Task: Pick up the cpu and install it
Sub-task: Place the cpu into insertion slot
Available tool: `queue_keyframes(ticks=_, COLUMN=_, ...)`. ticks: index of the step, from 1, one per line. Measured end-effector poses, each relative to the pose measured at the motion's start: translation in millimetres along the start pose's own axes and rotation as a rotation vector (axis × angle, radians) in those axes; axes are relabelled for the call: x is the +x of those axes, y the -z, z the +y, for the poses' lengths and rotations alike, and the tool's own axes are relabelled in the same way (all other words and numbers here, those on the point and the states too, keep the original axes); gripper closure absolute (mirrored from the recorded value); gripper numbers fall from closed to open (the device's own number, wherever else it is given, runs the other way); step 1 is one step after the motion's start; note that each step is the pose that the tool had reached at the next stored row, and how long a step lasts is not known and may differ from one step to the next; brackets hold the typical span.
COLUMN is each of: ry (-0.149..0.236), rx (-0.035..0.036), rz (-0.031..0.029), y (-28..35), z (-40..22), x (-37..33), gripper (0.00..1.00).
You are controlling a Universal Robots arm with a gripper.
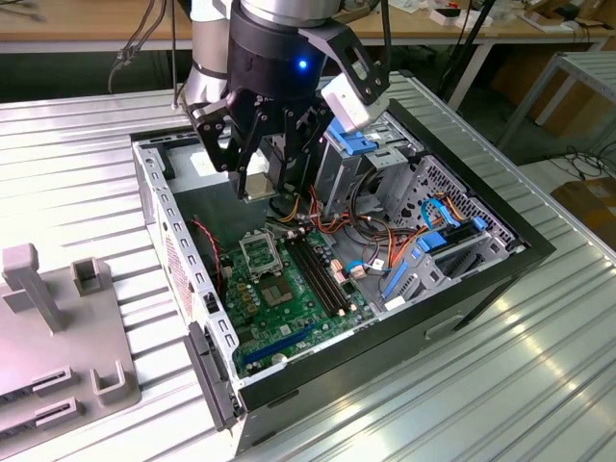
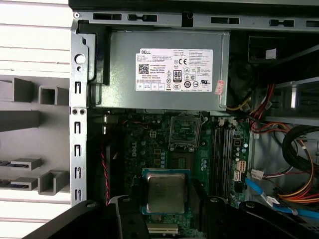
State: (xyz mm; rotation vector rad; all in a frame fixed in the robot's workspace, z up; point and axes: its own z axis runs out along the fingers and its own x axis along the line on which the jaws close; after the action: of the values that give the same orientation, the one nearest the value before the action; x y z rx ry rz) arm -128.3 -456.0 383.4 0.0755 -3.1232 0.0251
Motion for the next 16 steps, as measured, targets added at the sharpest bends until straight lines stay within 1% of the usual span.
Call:
queue_keyframes(ticks=4, ry=0.000, rx=0.0001, rz=-0.0001, y=-1.7, z=-0.7, x=-0.1, gripper=0.53)
queue_keyframes(ticks=9, ry=0.000, rx=0.0004, rz=0.0000, y=-4.6, z=-0.9, x=-3.9, gripper=0.53)
queue_keyframes(ticks=13, ry=0.000, rx=0.0004, rz=0.0000, y=-6.9, z=-0.9, x=-4.0, gripper=0.53)
queue_keyframes(ticks=16, ry=0.000, rx=0.0004, rz=0.0000, y=-10.6, z=-3.3, x=-4.1, gripper=0.53)
